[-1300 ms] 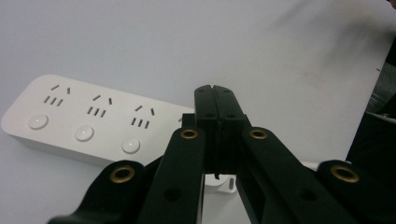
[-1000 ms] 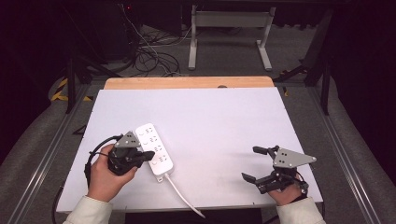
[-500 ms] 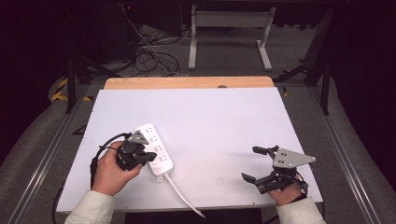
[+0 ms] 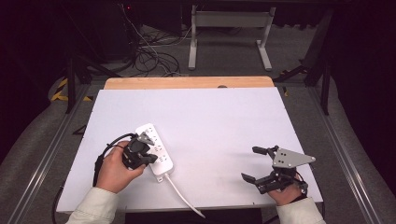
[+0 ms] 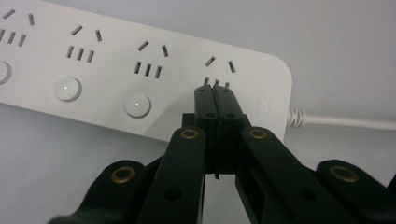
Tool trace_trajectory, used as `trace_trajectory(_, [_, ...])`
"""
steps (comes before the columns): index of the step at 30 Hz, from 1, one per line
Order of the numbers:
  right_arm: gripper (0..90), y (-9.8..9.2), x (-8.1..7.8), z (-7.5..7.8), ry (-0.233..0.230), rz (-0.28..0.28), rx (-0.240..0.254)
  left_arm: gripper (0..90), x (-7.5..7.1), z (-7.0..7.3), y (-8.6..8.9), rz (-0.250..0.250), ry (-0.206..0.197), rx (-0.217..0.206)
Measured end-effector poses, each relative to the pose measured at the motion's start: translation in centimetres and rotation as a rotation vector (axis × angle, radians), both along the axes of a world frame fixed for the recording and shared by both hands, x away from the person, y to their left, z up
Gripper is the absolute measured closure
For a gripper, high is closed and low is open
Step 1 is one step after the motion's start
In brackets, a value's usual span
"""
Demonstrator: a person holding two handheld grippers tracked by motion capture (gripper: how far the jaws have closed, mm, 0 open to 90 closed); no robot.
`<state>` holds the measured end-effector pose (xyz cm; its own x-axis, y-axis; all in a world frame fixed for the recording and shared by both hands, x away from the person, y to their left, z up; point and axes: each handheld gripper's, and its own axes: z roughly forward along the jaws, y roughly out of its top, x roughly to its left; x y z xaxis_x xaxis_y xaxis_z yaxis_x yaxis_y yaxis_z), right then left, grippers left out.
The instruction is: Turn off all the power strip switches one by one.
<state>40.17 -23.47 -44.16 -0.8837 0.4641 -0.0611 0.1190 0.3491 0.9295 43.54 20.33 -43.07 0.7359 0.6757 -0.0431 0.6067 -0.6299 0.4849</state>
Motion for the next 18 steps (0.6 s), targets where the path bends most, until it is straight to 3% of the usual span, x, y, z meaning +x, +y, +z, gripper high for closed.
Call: trace_trajectory(18, [4.8,0.03,-0.02,-0.01,0.001,0.004,0.002,90.0,0.05,-0.87,0.04,0.009,-0.016,-0.014])
